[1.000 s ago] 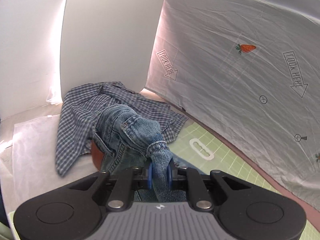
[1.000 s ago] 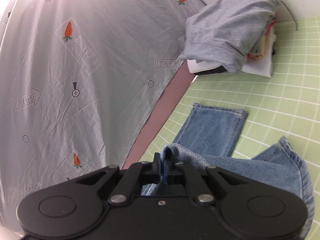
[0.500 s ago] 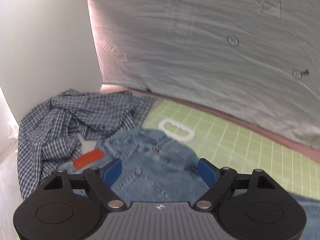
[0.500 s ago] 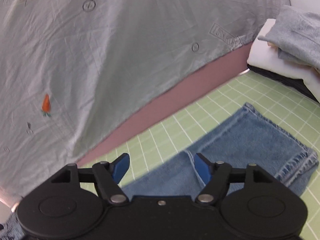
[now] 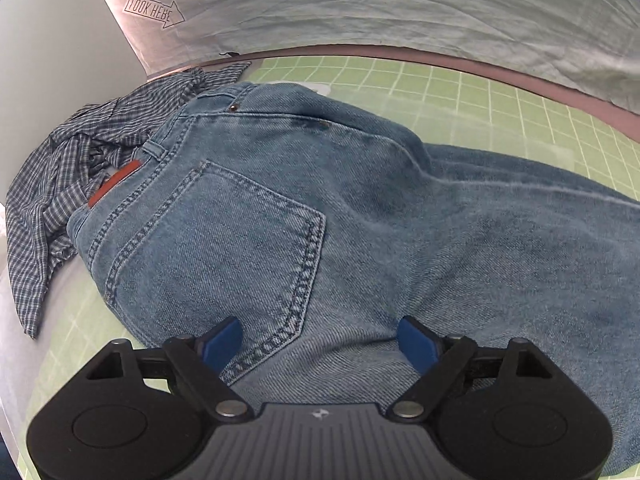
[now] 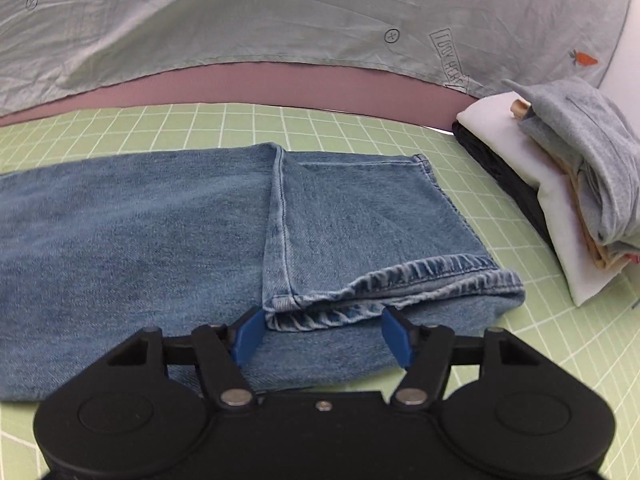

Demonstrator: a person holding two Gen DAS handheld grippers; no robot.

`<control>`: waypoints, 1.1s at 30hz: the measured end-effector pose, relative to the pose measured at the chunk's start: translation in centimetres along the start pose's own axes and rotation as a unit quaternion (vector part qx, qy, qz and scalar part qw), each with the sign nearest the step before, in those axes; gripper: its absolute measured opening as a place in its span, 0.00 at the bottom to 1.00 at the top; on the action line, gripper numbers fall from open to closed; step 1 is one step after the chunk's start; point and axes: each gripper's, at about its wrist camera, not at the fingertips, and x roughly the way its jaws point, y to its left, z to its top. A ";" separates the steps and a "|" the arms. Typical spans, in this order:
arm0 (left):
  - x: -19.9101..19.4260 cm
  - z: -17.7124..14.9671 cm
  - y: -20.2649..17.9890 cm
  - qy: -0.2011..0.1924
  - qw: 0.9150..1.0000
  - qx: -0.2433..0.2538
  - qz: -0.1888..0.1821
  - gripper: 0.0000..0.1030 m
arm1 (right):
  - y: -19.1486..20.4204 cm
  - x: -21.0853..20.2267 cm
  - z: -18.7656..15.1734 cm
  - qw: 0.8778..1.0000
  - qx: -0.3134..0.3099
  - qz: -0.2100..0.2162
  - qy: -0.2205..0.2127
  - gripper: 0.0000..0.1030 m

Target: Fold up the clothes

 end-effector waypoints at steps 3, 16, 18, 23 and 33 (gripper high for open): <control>0.3 -0.2 -0.4 0.001 1.000 0.008 0.006 0.88 | 0.9 0.3 0.2 0.999 -0.043 -0.008 -0.007 0.65; 1.3 -0.2 0.5 0.013 0.999 -0.030 0.004 1.00 | -0.4 1.9 3.5 0.993 -0.117 0.003 -0.025 0.25; 1.3 -0.2 0.5 0.012 0.999 -0.031 0.003 1.00 | -2.1 2.9 5.5 0.991 -0.121 -0.034 -0.048 0.24; 1.4 -0.2 0.7 0.014 0.999 -0.035 -0.002 1.00 | -7.5 4.7 10.5 0.985 -0.049 -0.125 -0.105 0.34; 1.4 -0.4 0.6 0.012 0.999 -0.049 0.005 1.00 | -11.6 3.1 3.9 0.980 0.167 -0.096 -0.049 0.67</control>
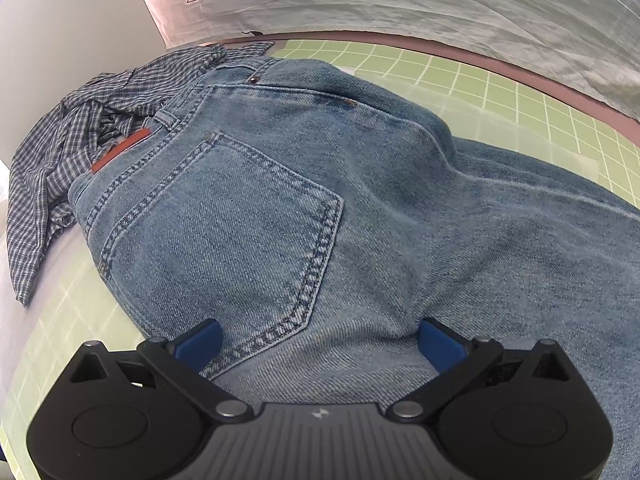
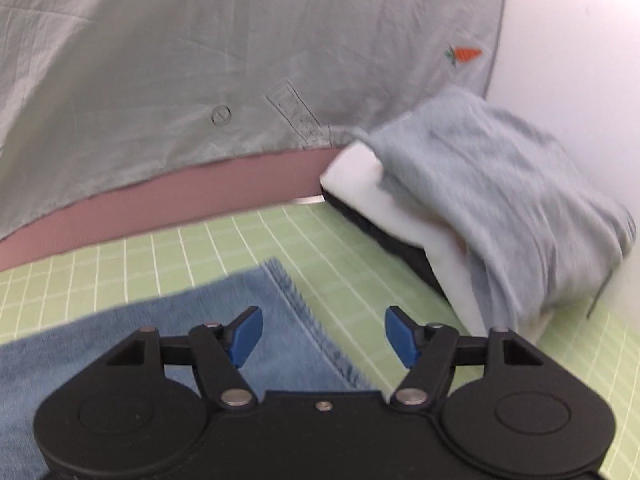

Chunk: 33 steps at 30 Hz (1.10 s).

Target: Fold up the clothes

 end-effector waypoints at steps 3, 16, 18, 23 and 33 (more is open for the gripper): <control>0.0 0.1 0.0 0.002 1.000 0.000 -0.001 1.00 | -0.9 0.2 -3.3 0.999 0.029 -0.008 0.044 0.67; 0.1 0.0 -0.1 0.001 1.000 -0.002 0.001 1.00 | -0.5 0.6 -2.8 0.999 0.038 -0.027 0.023 0.22; 0.0 -0.1 -0.1 0.000 1.000 -0.005 0.004 1.00 | 0.7 0.0 -2.2 1.000 0.001 -0.025 0.000 0.10; 0.0 0.1 0.1 0.003 1.000 -0.005 0.000 1.00 | 3.3 -2.5 -1.4 0.992 -0.093 0.007 -0.082 0.05; 0.0 0.0 0.3 0.003 1.000 -0.009 -0.005 1.00 | -4.7 2.7 -4.7 0.988 0.134 -0.034 0.064 0.42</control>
